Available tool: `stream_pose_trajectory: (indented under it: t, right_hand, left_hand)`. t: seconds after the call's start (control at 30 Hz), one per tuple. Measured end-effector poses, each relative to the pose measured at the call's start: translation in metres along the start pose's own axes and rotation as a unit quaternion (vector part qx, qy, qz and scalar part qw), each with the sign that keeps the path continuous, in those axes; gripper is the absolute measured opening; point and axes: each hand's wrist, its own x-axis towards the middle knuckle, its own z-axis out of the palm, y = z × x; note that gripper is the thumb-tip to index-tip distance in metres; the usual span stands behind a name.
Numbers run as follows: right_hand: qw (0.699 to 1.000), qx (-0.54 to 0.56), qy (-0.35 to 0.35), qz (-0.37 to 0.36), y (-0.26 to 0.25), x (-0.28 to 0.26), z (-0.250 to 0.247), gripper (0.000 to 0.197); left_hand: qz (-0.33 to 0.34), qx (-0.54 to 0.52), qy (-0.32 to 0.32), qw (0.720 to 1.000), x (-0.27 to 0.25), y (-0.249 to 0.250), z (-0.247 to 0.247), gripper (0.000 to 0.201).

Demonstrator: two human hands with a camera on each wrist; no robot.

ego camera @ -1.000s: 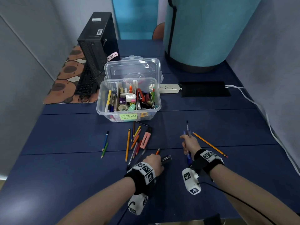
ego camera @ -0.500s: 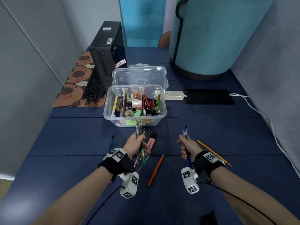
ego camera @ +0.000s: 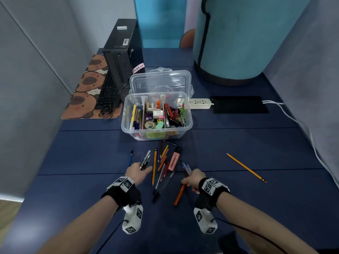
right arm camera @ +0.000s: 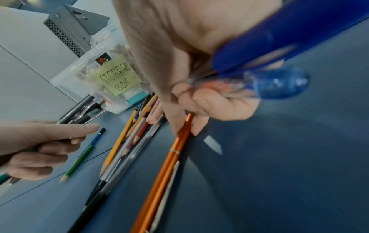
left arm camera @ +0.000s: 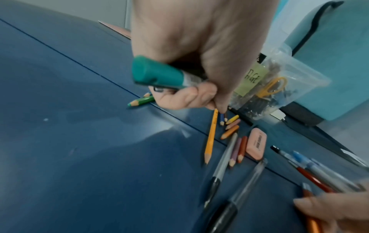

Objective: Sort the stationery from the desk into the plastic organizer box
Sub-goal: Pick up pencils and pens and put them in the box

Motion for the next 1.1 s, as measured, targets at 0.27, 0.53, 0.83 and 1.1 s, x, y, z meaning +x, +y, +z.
stream_pose_trajectory:
  t: [0.27, 0.53, 0.83, 1.1]
  right_hand:
    - [0.994, 0.106, 0.017, -0.033, -0.006, 0.0, -0.018, 0.018]
    - [0.967, 0.252, -0.012, -0.022, 0.002, -0.005, -0.027, 0.019]
    - [0.955, 0.295, 0.021, -0.023, 0.02, 0.003, -0.041, 0.03]
    - [0.927, 0.376, -0.019, 0.0, -0.001, 0.007, -0.037, 0.023]
  left_hand:
    - [0.091, 0.065, -0.058, 0.992, -0.019, 0.016, 0.025, 0.025]
    - [0.088, 0.248, -0.06, 0.963, -0.024, 0.044, 0.055, 0.043]
    - [0.088, 0.109, -0.069, 0.988, -0.027, 0.037, 0.028, 0.02]
    - [-0.053, -0.233, -0.01, 0.971, -0.02, 0.002, -0.016, 0.029]
